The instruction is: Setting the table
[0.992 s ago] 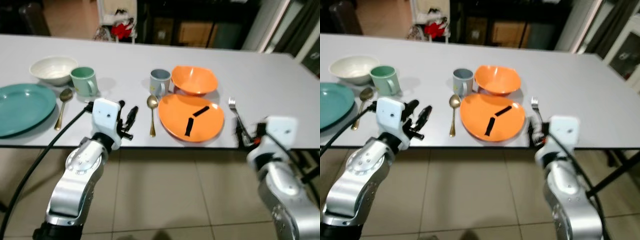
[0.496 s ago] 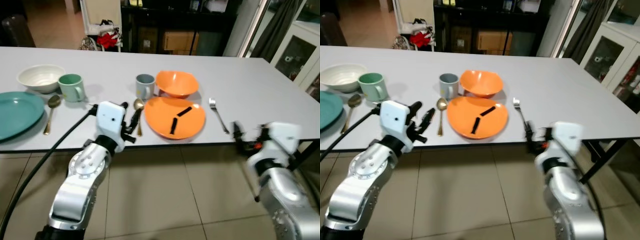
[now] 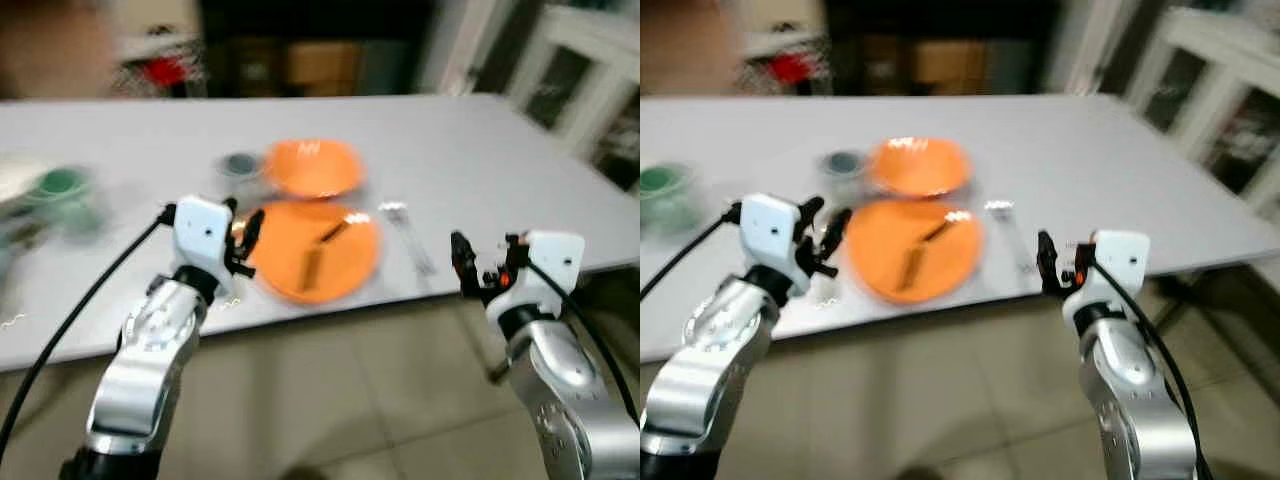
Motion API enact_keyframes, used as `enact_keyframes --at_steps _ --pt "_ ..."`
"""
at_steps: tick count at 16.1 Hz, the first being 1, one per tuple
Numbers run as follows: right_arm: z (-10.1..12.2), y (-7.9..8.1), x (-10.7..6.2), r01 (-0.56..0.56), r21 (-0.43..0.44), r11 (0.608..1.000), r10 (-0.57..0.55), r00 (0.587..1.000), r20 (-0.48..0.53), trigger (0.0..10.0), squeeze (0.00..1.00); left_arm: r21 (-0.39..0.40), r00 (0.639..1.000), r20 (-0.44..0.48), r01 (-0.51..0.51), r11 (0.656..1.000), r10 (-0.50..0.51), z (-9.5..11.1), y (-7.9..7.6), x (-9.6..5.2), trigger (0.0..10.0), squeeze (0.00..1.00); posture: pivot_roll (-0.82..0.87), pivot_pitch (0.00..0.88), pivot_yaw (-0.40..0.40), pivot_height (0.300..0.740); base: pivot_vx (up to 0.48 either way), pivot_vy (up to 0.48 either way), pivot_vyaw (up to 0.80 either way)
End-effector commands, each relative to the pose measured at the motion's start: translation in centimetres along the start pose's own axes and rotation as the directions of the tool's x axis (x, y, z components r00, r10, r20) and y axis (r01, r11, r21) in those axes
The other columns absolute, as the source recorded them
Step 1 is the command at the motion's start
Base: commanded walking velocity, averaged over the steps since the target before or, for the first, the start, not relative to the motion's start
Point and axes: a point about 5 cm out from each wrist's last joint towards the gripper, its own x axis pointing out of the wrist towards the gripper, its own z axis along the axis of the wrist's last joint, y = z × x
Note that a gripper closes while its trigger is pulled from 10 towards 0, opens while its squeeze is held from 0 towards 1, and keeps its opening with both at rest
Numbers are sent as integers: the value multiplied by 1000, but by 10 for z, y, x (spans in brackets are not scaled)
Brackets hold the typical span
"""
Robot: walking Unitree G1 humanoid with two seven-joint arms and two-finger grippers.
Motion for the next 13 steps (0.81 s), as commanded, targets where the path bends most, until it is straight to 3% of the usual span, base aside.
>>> enact_keyframes --at_steps 1,7,9,10,11,12,13 --pt "0 -2 -1 9 -10 1000 -9 1000 -6 10000 0 -10 999 -11 31 999 -31 -2 -8 -2 10000 0 9 0 -68 740 341 0 0" --pt "0 -6 0 21 -12 1000 -21 1000 -1 10000 0 -16 997 -3 75 997 -75 0 -11 -1 10000 0 7 0 -58 740 322 0 0" --pt "2 -7 2 12 -16 1000 -11 1000 17 10000 0 -1 992 -19 121 993 -121 -2 -15 -1 10000 0 12 0 -59 740 0 0 0" --pt "4 -12 11 9 -2 1000 -9 1000 23 10000 294 35 979 -21 204 978 -204 -1 -18 -5 10000 0 16 0 -54 740 0 0 0" --pt "6 -18 18 11 -34 999 -11 1000 21 10000 765 55 973 -15 231 971 -231 0 -17 -5 10000 0 18 0 -53 740 0 0 0" --pt "7 -22 22 15 -40 999 -15 1000 21 10000 1000 62 970 -15 244 968 -243 1 -15 -5 10000 0 21 0 -48 740 0 0 0" --pt "7 -25 25 17 -39 999 -17 1000 18 10000 1000 64 967 -14 256 965 -255 2 -15 -6 10000 0 21 0 -48 740 0 0 0"
